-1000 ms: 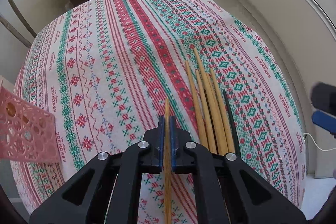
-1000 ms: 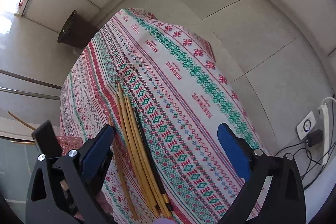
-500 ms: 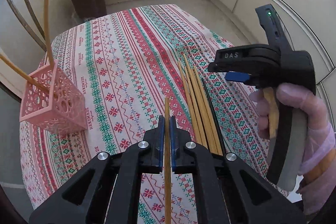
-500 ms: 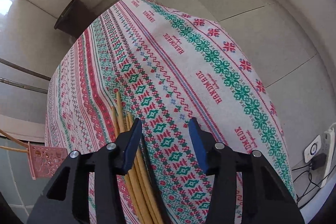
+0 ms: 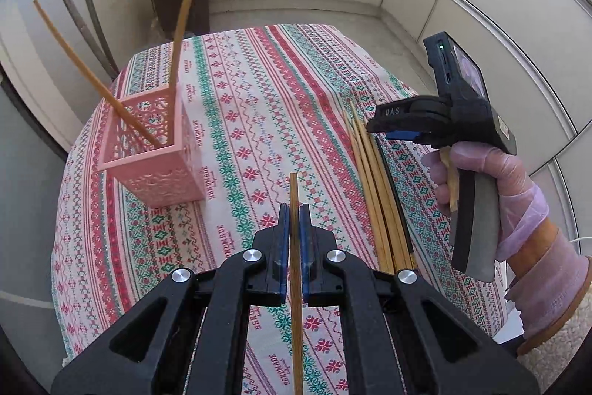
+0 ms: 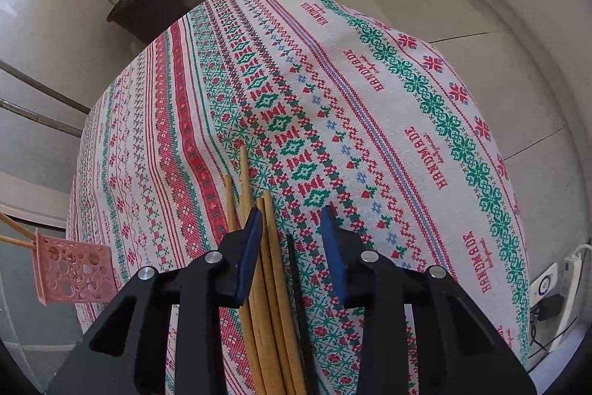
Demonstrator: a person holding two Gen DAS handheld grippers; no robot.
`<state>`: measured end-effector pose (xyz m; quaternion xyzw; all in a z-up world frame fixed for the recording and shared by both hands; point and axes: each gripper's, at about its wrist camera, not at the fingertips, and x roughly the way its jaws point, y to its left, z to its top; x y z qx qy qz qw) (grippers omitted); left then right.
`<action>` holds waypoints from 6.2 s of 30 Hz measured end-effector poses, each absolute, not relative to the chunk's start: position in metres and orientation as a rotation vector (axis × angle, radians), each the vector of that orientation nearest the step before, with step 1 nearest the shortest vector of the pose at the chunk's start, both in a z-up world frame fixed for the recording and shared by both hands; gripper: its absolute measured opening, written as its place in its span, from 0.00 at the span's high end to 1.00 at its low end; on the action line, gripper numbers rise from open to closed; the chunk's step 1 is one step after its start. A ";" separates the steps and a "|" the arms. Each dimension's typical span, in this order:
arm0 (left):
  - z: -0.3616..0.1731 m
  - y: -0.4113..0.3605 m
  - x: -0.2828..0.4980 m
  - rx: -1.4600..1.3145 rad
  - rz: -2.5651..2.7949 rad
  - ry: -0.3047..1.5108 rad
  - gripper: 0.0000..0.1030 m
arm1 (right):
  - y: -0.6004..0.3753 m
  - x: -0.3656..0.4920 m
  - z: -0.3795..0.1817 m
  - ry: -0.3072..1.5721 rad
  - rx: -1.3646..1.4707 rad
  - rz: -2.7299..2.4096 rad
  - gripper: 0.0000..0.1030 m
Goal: Organize utensils
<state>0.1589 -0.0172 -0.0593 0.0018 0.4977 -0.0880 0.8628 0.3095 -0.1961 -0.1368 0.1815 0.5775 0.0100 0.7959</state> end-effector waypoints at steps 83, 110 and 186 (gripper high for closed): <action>-0.030 0.012 0.114 -0.099 -0.253 0.973 0.95 | -0.190 0.151 0.053 0.824 0.306 0.311 0.96; 0.176 0.132 0.077 -0.309 -0.019 0.311 0.95 | -0.061 0.226 0.149 0.633 0.361 0.451 0.96; 0.143 0.191 0.075 -0.427 0.045 0.376 0.95 | -0.057 0.244 -0.053 1.068 1.102 0.535 0.68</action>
